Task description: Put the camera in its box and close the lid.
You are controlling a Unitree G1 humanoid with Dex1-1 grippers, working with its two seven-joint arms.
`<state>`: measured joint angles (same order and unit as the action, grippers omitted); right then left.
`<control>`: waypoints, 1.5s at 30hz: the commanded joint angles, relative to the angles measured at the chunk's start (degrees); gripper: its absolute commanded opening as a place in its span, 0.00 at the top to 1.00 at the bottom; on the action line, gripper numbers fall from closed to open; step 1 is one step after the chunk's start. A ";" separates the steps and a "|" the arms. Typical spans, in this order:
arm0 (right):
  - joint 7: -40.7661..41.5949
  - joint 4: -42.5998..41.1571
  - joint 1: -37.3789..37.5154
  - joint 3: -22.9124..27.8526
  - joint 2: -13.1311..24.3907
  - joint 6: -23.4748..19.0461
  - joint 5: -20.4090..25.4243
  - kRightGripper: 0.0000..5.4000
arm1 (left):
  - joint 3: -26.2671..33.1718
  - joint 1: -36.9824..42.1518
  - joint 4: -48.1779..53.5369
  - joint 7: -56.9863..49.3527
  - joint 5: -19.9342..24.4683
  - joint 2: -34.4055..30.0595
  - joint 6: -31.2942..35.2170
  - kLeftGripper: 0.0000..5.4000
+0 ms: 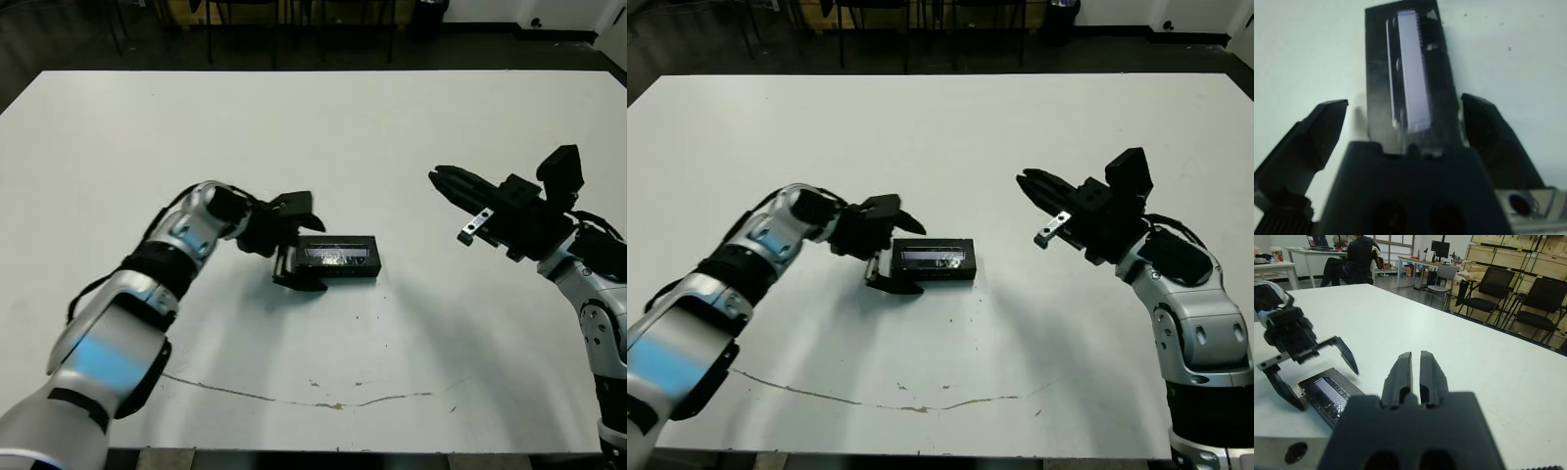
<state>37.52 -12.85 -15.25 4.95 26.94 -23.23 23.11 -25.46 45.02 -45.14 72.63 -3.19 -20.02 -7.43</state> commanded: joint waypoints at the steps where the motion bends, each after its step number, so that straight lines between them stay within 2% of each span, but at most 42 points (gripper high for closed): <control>1: -0.57 -0.23 1.09 0.42 0.53 -1.36 0.28 1.00 | -0.88 -8.42 3.88 2.51 -3.06 -7.72 2.26 0.00; 8: -1.08 -0.73 1.04 -0.43 0.65 -0.88 -1.08 1.00 | 4.13 -14.58 17.22 5.51 1.19 -18.30 5.56 0.00; 11: -1.42 -1.08 0.93 -0.54 0.50 -1.37 -1.09 1.00 | 7.89 -15.77 25.78 4.64 3.44 -22.32 13.85 0.00; 13: -1.34 -0.90 0.82 -0.63 0.49 -1.12 -1.26 1.00 | 12.68 -17.32 31.27 1.79 7.03 -22.98 20.85 0.04; 16: -1.75 -0.97 0.71 -0.83 0.38 -1.00 -1.91 1.00 | 20.15 -20.21 38.06 -6.04 12.05 -20.16 26.43 0.12; 19: -3.04 -0.95 0.68 -0.73 -0.56 -1.16 -2.09 1.00 | 27.36 -22.65 44.75 -18.38 17.76 -11.78 26.40 0.22; 21: -4.79 -0.31 0.90 -0.16 -2.50 -1.05 -1.47 1.00 | 29.15 -24.28 51.29 -28.55 18.95 -5.52 28.74 0.29; 26: -10.79 -0.30 2.01 0.57 -7.52 -2.32 -0.53 1.00 | 27.86 -26.92 64.08 -53.21 19.71 12.67 36.56 0.47; 29: -13.55 -0.33 2.77 0.02 -9.28 -1.29 -2.05 1.00 | 22.91 -28.69 65.59 -63.70 16.54 22.08 36.45 0.57; 32: -16.71 -0.94 3.29 0.17 -11.01 -0.88 -3.03 1.00 | 17.88 -29.61 64.47 -68.86 14.67 27.43 37.41 0.68; 36: -20.02 -2.02 3.44 1.17 -12.65 -1.87 -2.72 1.00 | 12.80 -29.82 60.80 -72.10 13.36 31.70 39.76 0.82; 41: -20.57 -2.41 4.00 2.11 -12.98 -1.81 -1.78 1.00 | 9.49 -31.28 52.61 -75.10 15.28 35.78 40.57 1.00; 45: -22.01 -3.27 4.46 2.00 -12.97 -1.97 -2.95 1.00 | 7.22 -32.26 45.98 -76.42 15.79 35.96 39.84 1.00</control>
<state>16.20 -15.90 -11.88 6.76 13.92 -24.18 20.69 -17.81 16.36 3.08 -2.89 12.36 9.75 31.99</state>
